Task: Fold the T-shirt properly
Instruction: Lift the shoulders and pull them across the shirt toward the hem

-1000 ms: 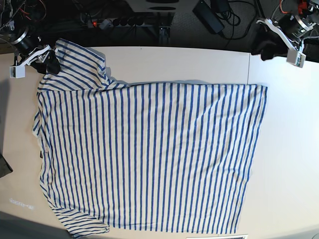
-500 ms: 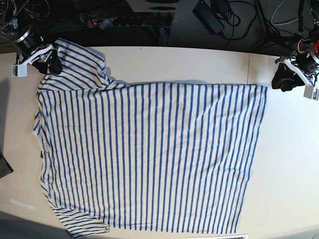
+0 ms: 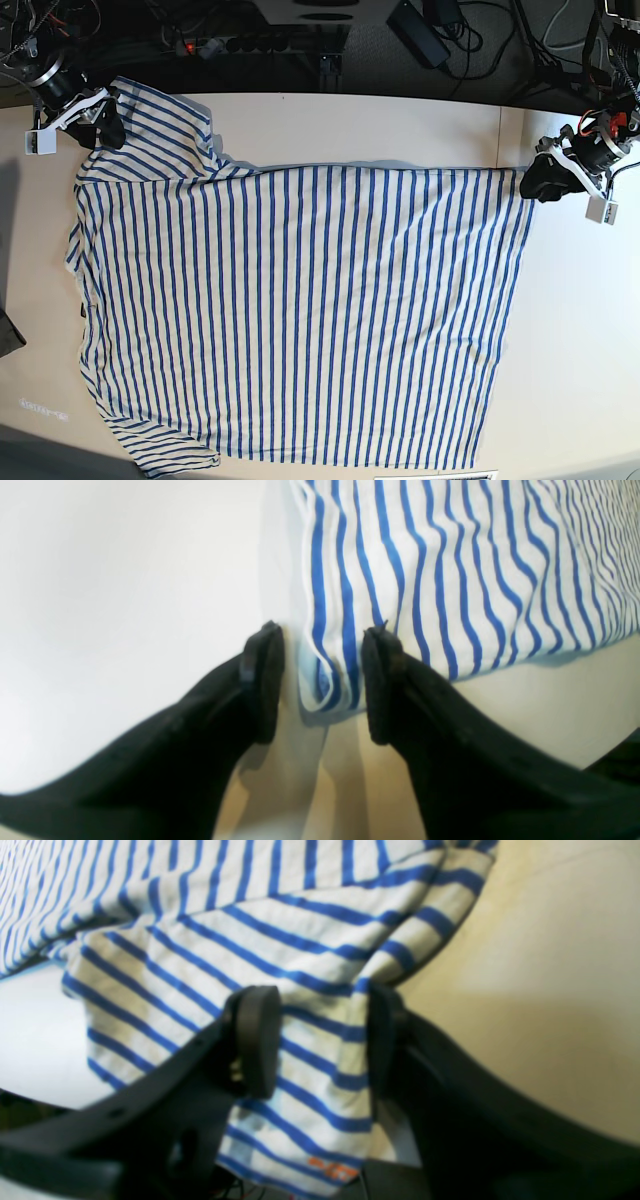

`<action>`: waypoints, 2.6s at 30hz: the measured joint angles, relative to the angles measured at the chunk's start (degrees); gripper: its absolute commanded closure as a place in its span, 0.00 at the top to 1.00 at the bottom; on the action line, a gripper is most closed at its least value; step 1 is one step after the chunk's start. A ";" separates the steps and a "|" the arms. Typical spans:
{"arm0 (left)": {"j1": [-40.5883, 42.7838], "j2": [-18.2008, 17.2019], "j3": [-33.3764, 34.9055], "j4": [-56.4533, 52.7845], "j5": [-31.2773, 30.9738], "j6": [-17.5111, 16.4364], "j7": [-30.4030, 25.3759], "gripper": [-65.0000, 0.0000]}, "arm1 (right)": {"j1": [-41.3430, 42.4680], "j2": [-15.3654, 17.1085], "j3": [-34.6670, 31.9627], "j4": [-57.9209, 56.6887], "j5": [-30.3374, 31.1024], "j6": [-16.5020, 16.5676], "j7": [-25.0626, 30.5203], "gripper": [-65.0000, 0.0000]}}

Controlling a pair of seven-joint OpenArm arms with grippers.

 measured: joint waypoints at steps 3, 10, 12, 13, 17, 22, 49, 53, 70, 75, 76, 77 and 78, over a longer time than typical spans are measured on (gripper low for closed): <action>-1.25 -0.28 2.23 -1.27 -0.61 -0.33 -0.92 0.46 | 0.00 0.00 0.00 0.00 0.00 0.00 0.00 0.44; -3.45 -0.33 7.89 -1.57 -0.98 -0.81 -1.99 0.46 | 0.00 0.00 0.00 0.00 -0.02 0.02 0.00 0.44; -3.45 -0.33 8.44 -1.57 -1.01 -0.83 -2.43 0.46 | 0.00 0.00 0.00 0.00 0.00 0.02 0.00 0.43; -3.45 -0.33 8.57 -1.57 -1.03 -1.03 -2.43 0.46 | 0.00 0.00 0.00 0.00 0.04 0.02 0.00 0.41; -3.43 -0.42 8.90 -1.64 -0.63 -2.54 -2.36 0.26 | 0.00 -0.02 -0.02 -0.02 1.68 0.07 -0.70 0.21; -3.37 -0.28 9.11 -1.77 0.15 -2.73 -3.43 0.07 | 0.00 -0.04 -0.04 -0.17 2.16 0.07 -1.49 0.00; -2.40 -5.20 -0.44 1.79 -7.80 -7.10 4.85 0.00 | -0.07 2.78 11.50 11.54 12.02 0.24 -18.10 0.00; -2.67 -7.37 -0.37 5.31 -8.09 -7.15 4.79 0.00 | 1.62 5.79 11.50 14.51 12.07 0.24 -19.12 0.00; -14.69 -10.80 6.12 2.56 -1.51 -7.34 2.51 0.00 | 16.92 18.16 5.25 9.60 8.55 0.26 -18.78 0.00; -23.21 -10.29 15.65 -4.74 1.27 -7.65 0.26 0.00 | 26.99 20.48 -5.33 0.35 7.41 0.24 -18.67 0.00; -24.87 -10.12 16.48 -6.45 1.25 -7.67 0.17 0.00 | 28.92 20.41 -7.08 -1.33 6.75 0.24 -18.78 0.00; -26.62 -10.12 17.20 -8.13 1.11 -7.82 0.04 0.00 | 30.67 20.35 -8.81 -2.78 6.19 0.22 -18.75 0.00; -28.28 -10.19 17.84 -9.86 1.07 -7.87 -0.13 0.00 | 32.48 20.33 -10.43 -4.13 6.27 0.22 -18.40 0.00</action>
